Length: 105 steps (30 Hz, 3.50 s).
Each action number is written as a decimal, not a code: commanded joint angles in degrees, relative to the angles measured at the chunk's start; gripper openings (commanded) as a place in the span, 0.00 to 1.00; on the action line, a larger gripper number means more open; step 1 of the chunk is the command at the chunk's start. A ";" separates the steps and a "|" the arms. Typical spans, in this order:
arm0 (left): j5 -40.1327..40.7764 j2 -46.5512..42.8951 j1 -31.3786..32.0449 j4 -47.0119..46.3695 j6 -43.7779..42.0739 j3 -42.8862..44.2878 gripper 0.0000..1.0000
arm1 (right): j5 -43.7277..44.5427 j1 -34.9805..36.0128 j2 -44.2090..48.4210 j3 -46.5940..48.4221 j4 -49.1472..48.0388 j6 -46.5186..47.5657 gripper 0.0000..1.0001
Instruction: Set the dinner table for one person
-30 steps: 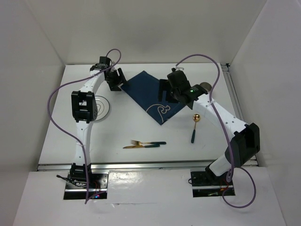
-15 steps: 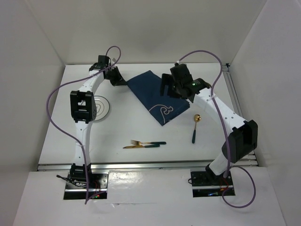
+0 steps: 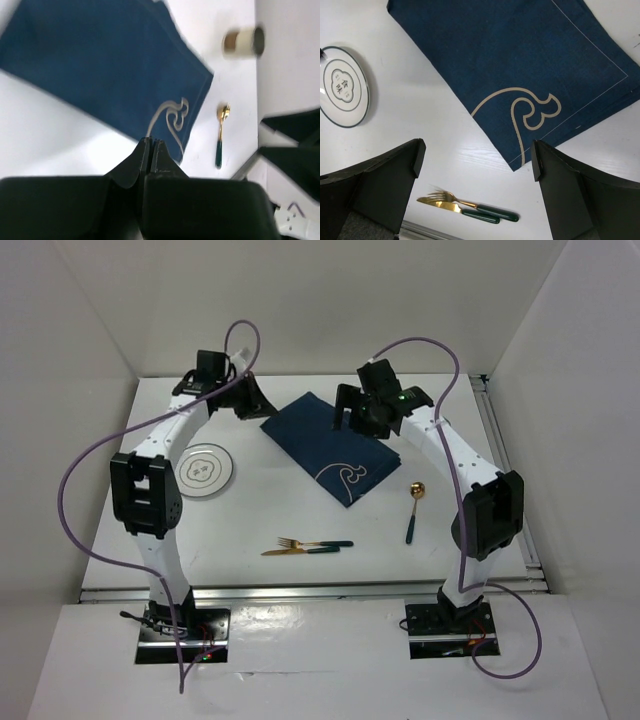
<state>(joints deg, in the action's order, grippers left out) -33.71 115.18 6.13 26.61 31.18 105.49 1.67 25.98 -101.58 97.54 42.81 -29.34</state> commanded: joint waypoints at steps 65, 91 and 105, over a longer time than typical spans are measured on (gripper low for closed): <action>10.24 -31.14 18.22 0.72 -3.75 -39.05 0.59 | -13.71 -13.14 21.96 -27.74 -8.88 -2.22 1.00; -1.61 -30.37 -8.68 -4.36 5.56 -52.93 0.93 | -20.56 1.36 -27.26 13.81 -2.99 12.73 0.89; 0.14 -21.31 -6.92 -12.55 6.79 -53.46 0.73 | -31.90 1.79 -37.46 15.76 -6.51 14.57 0.81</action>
<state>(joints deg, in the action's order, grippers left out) -31.90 92.47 -0.84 17.32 37.28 52.45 -26.50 26.85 -136.86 113.99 37.39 -16.62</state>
